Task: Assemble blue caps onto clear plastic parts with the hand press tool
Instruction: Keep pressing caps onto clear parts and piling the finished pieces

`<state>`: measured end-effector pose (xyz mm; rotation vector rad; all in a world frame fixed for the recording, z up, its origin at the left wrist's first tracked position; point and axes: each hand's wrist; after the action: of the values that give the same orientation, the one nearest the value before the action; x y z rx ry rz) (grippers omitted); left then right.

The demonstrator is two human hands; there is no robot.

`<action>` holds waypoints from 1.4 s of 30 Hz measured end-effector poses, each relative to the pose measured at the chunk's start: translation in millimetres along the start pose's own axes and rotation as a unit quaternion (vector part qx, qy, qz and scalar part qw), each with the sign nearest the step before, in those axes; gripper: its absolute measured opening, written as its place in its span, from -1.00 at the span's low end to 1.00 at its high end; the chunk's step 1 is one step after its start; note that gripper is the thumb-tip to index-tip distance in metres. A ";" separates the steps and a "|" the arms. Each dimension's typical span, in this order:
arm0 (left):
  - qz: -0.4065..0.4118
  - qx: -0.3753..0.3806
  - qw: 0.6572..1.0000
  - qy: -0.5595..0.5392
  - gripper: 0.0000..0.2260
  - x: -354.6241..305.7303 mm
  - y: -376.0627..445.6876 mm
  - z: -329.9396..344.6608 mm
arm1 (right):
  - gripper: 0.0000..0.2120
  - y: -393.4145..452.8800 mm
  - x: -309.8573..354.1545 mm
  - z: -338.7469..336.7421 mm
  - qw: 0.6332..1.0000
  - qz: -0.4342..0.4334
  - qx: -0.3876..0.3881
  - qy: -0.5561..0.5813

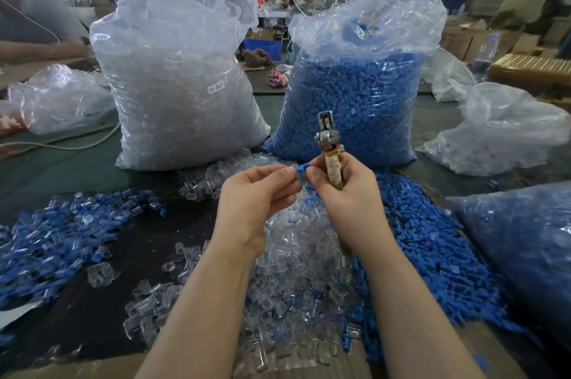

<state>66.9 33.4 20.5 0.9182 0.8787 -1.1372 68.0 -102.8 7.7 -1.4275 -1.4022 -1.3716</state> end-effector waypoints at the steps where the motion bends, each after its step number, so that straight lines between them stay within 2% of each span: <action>1: -0.001 0.000 1.000 -0.009 -0.96 -0.7 -0.5 1.6 | -0.84 -0.2 -0.2 0.5 1.000 -0.003 -0.008 0.004; 12: 0.020 0.008 1.000 -0.015 -0.94 0.4 -6.6 11.3 | -0.81 1.9 -4.3 2.9 0.998 -0.017 -0.053 0.003; 26: 0.151 -0.012 0.982 0.110 -0.94 3.1 -8.3 15.1 | -0.91 1.5 -1.9 4.7 0.999 -0.002 -0.036 -0.031; 32: 0.181 -0.025 0.974 0.136 -0.91 4.6 -6.4 12.4 | -0.87 1.2 1.2 -1.2 0.999 -0.007 0.013 -0.049; 36: 0.186 -0.022 0.973 0.133 -0.92 5.1 -4.8 10.4 | -0.95 2.3 -1.6 -13.5 0.993 0.033 0.053 -0.105; 42: 0.198 -0.014 0.971 0.134 -0.91 6.2 -3.2 8.1 | -0.90 1.1 -2.7 -19.2 0.980 0.075 0.125 -0.135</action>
<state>65.8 23.2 17.4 1.1815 0.8762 -0.6654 65.5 -122.1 9.0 -1.5560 -1.5404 -0.8961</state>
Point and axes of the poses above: each hand's wrist, its own y-axis towards the middle knuckle, its own z-axis out of the palm, x = y × z, and after that the axes turned 15 degrees about z, right-handed
